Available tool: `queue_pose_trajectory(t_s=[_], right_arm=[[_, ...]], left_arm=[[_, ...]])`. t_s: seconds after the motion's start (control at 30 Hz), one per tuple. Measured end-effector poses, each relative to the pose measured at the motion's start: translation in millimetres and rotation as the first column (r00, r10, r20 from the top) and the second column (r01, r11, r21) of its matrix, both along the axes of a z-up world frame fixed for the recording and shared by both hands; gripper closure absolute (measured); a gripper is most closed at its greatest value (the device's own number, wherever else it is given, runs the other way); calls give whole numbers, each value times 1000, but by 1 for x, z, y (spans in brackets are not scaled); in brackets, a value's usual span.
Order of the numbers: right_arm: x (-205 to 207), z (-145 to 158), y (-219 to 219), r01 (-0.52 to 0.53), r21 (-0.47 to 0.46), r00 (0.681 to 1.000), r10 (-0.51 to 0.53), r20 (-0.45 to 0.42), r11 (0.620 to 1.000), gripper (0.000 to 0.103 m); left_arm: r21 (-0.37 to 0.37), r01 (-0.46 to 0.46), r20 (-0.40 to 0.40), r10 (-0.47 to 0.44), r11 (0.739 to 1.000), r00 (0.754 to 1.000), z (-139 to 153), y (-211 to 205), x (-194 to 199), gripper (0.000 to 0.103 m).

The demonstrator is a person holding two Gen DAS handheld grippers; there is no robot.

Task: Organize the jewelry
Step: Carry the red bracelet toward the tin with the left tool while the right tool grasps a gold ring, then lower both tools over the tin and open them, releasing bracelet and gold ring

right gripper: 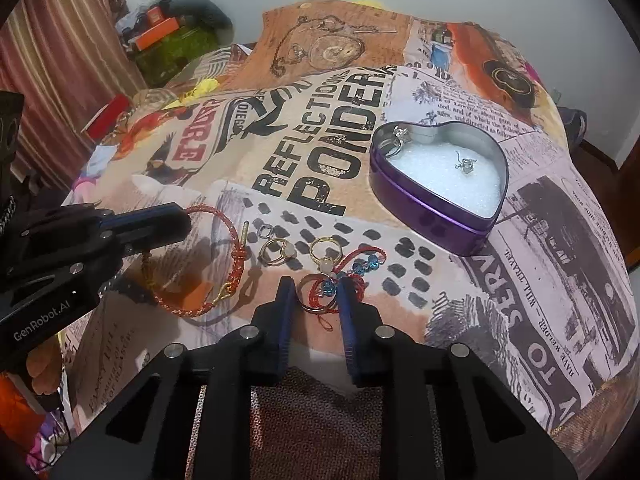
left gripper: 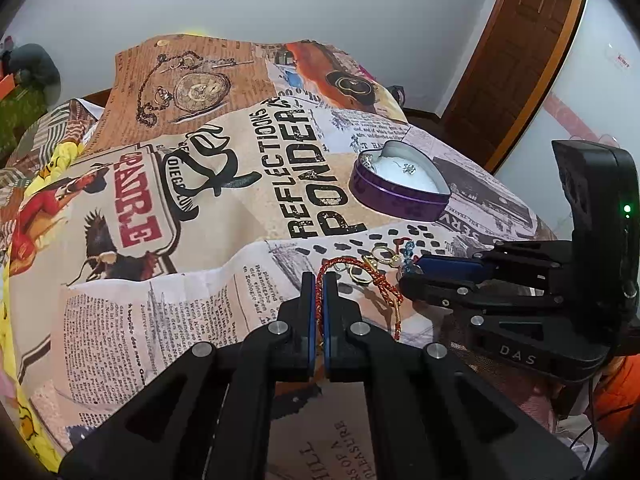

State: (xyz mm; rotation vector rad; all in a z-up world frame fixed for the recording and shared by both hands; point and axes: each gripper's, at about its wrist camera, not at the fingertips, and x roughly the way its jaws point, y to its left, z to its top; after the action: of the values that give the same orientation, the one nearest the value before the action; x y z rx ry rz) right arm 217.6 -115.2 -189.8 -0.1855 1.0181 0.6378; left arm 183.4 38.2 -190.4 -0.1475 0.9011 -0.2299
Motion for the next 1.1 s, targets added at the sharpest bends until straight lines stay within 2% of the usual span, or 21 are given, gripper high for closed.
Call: queue_pose_trajectory(t_s=[0.4,0.63,1.1], right_arm=[[-5,28,-18,42,70,998,-46,50,997,83],[-3,52,-35,85,106,989,-97,114,991,83],[8,76,-60,132,149,968,-160,195,980,83]], left_arm=[[22,0,57,-1,1000,998,29,-10,2,102],[25,3,85,-5,1000,996,42,-18,6,102],[42,43,130,-49,998,990,57,-43,35,102]])
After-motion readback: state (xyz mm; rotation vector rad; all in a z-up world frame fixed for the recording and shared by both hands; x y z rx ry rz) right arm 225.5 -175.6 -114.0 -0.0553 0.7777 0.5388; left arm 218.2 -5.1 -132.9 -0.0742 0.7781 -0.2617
